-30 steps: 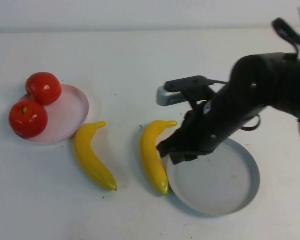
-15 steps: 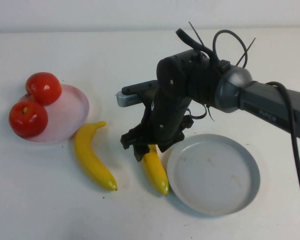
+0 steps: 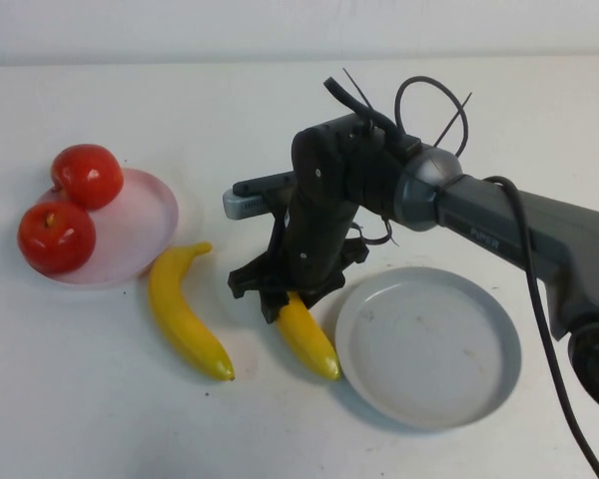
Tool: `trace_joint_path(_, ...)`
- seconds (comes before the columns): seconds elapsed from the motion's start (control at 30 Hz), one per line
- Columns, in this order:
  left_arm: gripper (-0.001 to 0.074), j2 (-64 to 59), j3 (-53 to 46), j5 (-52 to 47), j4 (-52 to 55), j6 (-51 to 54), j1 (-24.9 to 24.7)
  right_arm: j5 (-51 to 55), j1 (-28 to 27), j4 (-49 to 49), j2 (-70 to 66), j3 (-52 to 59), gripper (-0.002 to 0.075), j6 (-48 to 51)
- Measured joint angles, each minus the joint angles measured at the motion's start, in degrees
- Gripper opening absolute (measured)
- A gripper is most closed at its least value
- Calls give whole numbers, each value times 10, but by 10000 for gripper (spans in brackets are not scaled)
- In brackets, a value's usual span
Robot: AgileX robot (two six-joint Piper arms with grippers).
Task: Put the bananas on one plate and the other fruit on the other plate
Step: Put another type of fruit in the right plate
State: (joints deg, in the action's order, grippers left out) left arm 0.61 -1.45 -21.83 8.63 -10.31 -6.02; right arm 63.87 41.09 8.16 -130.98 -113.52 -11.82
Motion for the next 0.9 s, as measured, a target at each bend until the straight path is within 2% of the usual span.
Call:
trace_joint_path(0.1,0,0,0,0,0,0,0,1,0,3,-2,-2,313,-9)
trace_joint_path(0.3,0,0,0,0,0,0,0,5,1,21,-2,-20,312,-15)
trace_joint_path(0.47,0,0,0,0,0,0,0,24,3,9,63,-9,312,-28)
trace_joint_path(0.63,0,0,0,0,0,0,0,9,-11,-18,177,124,311,-49)
trace_joint_path(0.77,0,0,0,0,0,0,0,-35,-44,-40,262,272,311,-81)
trace_joint_path(0.9,-1,0,0,0,0,0,0,-50,-78,-46,294,350,311,-90)
